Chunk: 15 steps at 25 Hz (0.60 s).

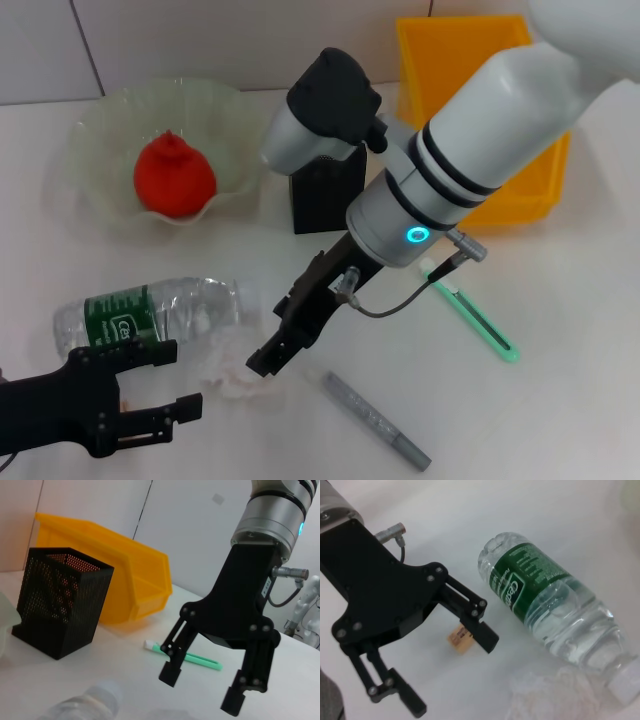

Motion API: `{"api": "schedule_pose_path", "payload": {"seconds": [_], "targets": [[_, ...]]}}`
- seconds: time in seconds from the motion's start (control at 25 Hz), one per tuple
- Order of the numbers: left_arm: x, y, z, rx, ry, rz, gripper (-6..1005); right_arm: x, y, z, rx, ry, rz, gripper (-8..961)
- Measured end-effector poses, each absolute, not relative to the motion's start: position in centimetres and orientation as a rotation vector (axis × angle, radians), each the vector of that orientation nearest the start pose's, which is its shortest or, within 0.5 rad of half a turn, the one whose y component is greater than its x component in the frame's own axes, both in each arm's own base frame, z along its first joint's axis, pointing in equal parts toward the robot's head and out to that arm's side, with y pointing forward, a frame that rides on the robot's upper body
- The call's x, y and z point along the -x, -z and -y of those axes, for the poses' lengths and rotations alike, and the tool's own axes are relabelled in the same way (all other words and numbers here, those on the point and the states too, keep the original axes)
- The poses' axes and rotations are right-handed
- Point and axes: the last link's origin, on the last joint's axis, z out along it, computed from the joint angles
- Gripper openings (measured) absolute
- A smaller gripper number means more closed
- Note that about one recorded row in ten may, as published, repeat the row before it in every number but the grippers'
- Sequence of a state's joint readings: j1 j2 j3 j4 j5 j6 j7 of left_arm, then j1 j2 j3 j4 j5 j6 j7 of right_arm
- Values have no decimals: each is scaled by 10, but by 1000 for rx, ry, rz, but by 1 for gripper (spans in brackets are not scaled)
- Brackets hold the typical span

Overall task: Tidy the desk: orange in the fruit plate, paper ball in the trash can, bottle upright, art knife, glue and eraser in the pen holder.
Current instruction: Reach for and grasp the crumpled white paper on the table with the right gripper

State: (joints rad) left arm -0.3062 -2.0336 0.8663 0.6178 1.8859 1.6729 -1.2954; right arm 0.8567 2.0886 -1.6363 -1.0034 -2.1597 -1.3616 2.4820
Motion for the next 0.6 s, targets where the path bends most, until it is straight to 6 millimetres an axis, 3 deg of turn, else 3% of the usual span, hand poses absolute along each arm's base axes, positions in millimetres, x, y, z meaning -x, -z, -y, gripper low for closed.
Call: {"api": "schedule_pose_path", "payload": {"seconds": [0.6], "targets": [[312,5,-248,2805,730,749,810,-102,118,-349,3004,317,-741,790]]}}
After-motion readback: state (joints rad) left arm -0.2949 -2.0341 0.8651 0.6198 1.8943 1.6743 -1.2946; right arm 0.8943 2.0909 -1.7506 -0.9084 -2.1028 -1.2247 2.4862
